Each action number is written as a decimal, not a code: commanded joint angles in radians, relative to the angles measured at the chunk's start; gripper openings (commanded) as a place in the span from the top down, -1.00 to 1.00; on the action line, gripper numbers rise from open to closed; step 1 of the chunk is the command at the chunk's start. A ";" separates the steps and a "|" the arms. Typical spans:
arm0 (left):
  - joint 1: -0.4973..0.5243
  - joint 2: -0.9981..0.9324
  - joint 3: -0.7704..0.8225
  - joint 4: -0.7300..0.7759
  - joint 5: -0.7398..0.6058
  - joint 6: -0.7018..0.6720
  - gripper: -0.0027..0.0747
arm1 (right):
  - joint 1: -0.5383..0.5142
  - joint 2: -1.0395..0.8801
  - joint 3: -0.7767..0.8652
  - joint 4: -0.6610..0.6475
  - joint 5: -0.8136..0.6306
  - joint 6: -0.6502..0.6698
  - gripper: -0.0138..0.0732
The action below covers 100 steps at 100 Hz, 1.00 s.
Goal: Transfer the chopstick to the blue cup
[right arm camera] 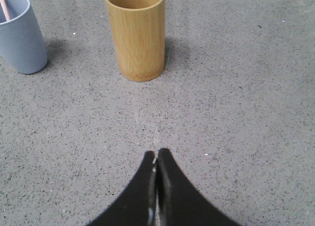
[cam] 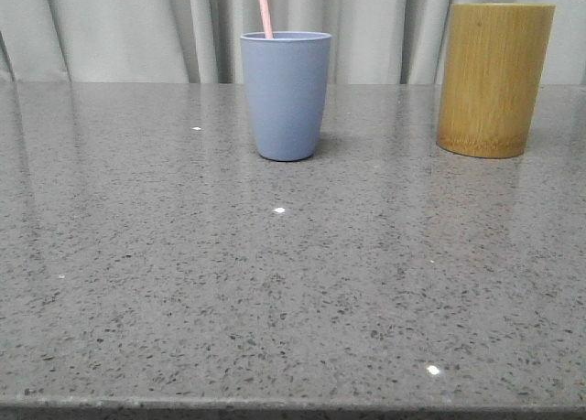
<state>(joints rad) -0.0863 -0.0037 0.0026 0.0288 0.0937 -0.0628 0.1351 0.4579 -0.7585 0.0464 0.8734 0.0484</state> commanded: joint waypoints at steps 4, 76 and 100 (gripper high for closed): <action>0.002 -0.034 0.008 0.007 -0.094 -0.005 0.98 | -0.005 0.006 -0.023 -0.010 -0.064 -0.008 0.84; 0.002 -0.034 0.008 -0.005 -0.094 -0.005 0.98 | -0.005 0.006 -0.023 -0.010 -0.064 -0.008 0.84; 0.002 -0.034 0.008 -0.005 -0.094 -0.005 0.98 | -0.005 0.004 -0.018 -0.033 -0.077 -0.009 0.84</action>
<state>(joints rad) -0.0863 -0.0037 0.0026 0.0309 0.0834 -0.0628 0.1337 0.4579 -0.7568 0.0439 0.8734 0.0484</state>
